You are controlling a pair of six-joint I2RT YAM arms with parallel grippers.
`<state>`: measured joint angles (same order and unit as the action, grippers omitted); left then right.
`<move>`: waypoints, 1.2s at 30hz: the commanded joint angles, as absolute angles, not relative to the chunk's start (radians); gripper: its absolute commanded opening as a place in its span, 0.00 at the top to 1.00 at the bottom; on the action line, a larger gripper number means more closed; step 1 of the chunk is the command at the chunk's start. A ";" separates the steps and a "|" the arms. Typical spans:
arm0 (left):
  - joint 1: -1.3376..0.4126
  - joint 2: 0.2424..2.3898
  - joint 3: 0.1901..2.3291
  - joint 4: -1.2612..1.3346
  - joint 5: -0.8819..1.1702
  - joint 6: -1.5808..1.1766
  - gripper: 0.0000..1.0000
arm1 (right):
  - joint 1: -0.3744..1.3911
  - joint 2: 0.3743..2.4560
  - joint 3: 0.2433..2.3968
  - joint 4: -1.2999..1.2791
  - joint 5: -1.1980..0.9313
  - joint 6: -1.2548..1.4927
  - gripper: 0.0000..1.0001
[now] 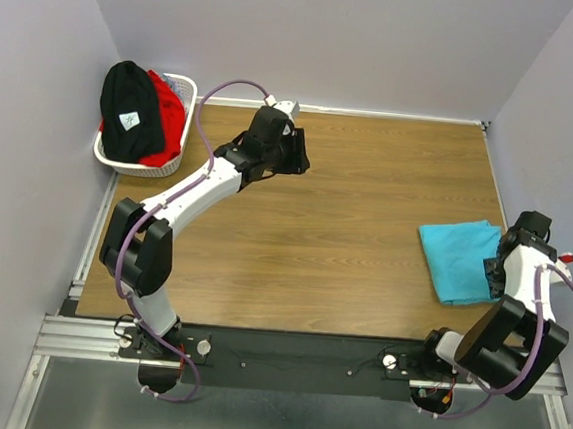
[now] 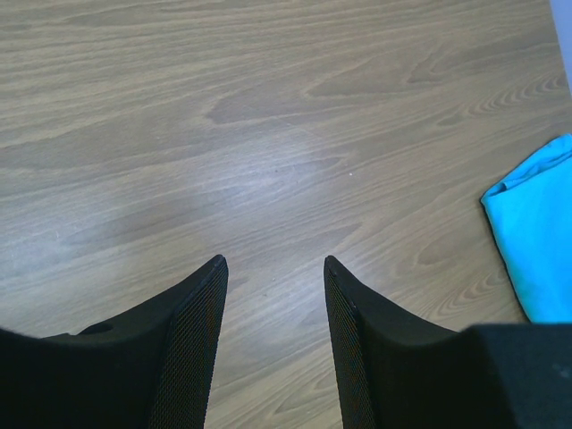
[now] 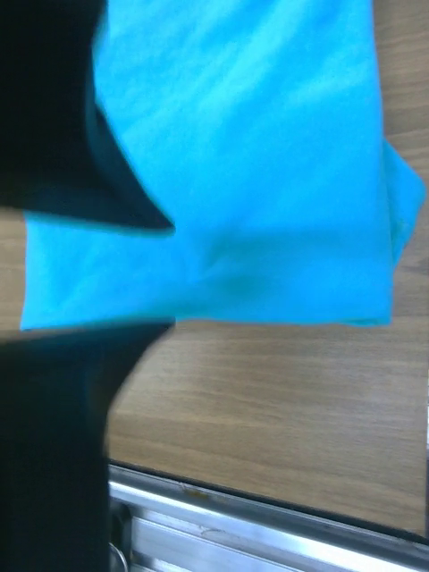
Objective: Fold and stack the t-shirts
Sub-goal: Neatly place the folded tshirt to the corner, then reset both grippers
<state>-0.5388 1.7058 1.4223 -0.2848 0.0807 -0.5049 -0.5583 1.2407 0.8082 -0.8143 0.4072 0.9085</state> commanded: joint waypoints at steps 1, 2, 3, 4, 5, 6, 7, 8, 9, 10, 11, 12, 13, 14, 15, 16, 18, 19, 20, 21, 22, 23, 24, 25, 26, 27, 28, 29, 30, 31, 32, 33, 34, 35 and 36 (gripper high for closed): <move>-0.543 1.671 1.407 -0.290 0.100 -0.488 0.45 | -0.565 1.258 0.810 -0.856 0.411 0.910 0.33; -0.543 1.671 1.405 -0.290 0.101 -0.488 0.45 | -0.565 1.262 0.810 -0.857 0.402 0.908 0.18; -0.543 1.669 1.405 -0.288 0.103 -0.488 0.45 | -0.565 1.267 0.814 -0.857 0.399 0.907 0.06; -0.543 1.667 1.404 -0.288 0.103 -0.486 0.45 | -0.565 1.281 0.819 -0.857 0.397 0.896 0.00; -0.543 1.664 1.402 -0.287 0.103 -0.486 0.45 | -0.565 1.288 0.831 -0.857 0.391 0.888 0.00; -0.543 1.663 1.402 -0.288 0.103 -0.485 0.45 | -0.565 1.296 0.839 -0.856 0.385 0.878 0.00; -0.543 1.661 1.401 -0.288 0.104 -0.485 0.45 | -0.565 1.304 0.847 -0.854 0.380 0.855 0.00; -0.543 1.658 1.401 -0.288 0.104 -0.485 0.45 | -0.563 1.302 0.854 -0.847 0.359 0.839 0.00; -0.543 1.655 1.401 -0.287 0.104 -0.485 0.45 | -0.563 1.284 0.865 -0.829 0.344 0.803 0.00; -0.543 1.652 1.401 -0.287 0.104 -0.485 0.45 | -0.563 1.263 0.868 -0.812 0.324 0.783 0.00; -0.543 1.646 1.401 -0.285 0.104 -0.485 0.45 | -0.563 1.238 0.868 -0.796 0.290 0.764 0.00; -0.543 1.643 1.401 -0.287 0.104 -0.483 0.45 | -0.563 1.211 0.868 -0.755 0.270 0.746 0.00; -0.543 1.638 1.399 -0.285 0.104 -0.482 0.45 | -0.563 1.177 0.865 -0.735 0.249 0.727 0.00; -0.543 1.635 1.397 -0.287 0.103 -0.482 0.45 | -0.563 1.145 0.856 -0.710 0.221 0.692 0.00; -0.543 1.632 1.397 -0.287 0.106 -0.480 0.45 | -0.563 1.088 0.848 -0.659 0.151 0.678 0.00; -0.543 1.628 1.394 -0.287 0.107 -0.477 0.45 | -0.561 1.066 0.835 -0.629 0.103 0.657 0.00; -0.543 1.615 1.387 -0.278 0.110 -0.477 0.45 | -0.545 1.032 0.825 -0.554 0.006 0.653 0.00; -0.543 1.609 1.373 -0.275 0.109 -0.476 0.45 | -0.491 1.032 0.828 -0.536 -0.027 0.661 0.00; -0.543 1.603 1.365 -0.272 0.106 -0.476 0.45 | -0.448 1.040 0.840 -0.528 -0.014 0.672 0.00; -0.543 1.589 1.359 -0.268 0.097 -0.474 0.44 | -0.392 1.066 0.874 -0.522 0.059 0.681 0.00; -0.543 1.583 1.352 -0.268 0.094 -0.474 0.45 | -0.250 1.087 0.902 -0.522 0.107 0.702 0.00; -0.543 1.568 1.339 -0.265 0.089 -0.471 0.45 | -0.180 1.107 0.944 -0.514 0.177 0.715 0.00; -0.543 1.560 1.332 -0.264 0.086 -0.468 0.45 | -0.116 1.126 0.962 -0.499 0.189 0.727 0.00; -0.543 1.549 1.318 -0.264 0.078 -0.465 0.44 | -0.004 1.164 0.971 -0.477 0.190 0.748 0.00; -0.543 1.527 1.309 -0.262 0.072 -0.453 0.45 | 0.055 1.178 0.980 -0.425 0.201 0.758 0.00; -0.543 1.513 1.299 -0.262 0.074 -0.443 0.44 | 0.168 1.195 1.003 -0.402 0.218 0.761 0.00; -0.543 1.496 1.287 -0.259 0.071 -0.433 0.44 | 0.169 1.210 1.017 -0.384 0.245 0.762 0.00; -0.543 1.459 1.258 -0.261 0.061 -0.427 0.44 | 0.298 1.259 1.047 -0.373 0.283 0.752 0.00; -0.543 1.438 1.240 -0.258 0.026 -0.423 0.44 | 0.366 1.290 1.078 -0.368 0.357 0.743 0.00; -0.543 1.415 1.221 -0.258 0.009 -0.423 0.44 | 0.468 1.322 1.148 -0.368 0.373 0.715 0.00; -0.542 1.376 1.185 -0.258 -0.032 -0.416 0.44 | 0.501 1.394 1.176 -0.365 0.367 0.704 0.00; -0.541 1.358 1.171 -0.264 -0.046 -0.413 0.44 | 0.535 1.420 1.198 -0.359 0.351 0.697 0.00; -0.541 1.326 1.143 -0.268 -0.061 -0.407 0.44 | 0.573 1.458 1.222 -0.344 0.333 0.674 0.00; -0.541 1.307 1.129 -0.270 -0.090 -0.405 0.44 | 0.589 1.465 1.221 -0.309 0.293 0.667 0.00; -0.541 1.290 1.117 -0.270 -0.106 -0.402 0.44 | 0.594 1.465 1.213 -0.281 0.270 0.666 0.00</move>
<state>-0.5388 1.3598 1.1603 -0.2722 0.0017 -0.4358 0.5472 1.4223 1.1870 -0.3595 0.2691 0.7052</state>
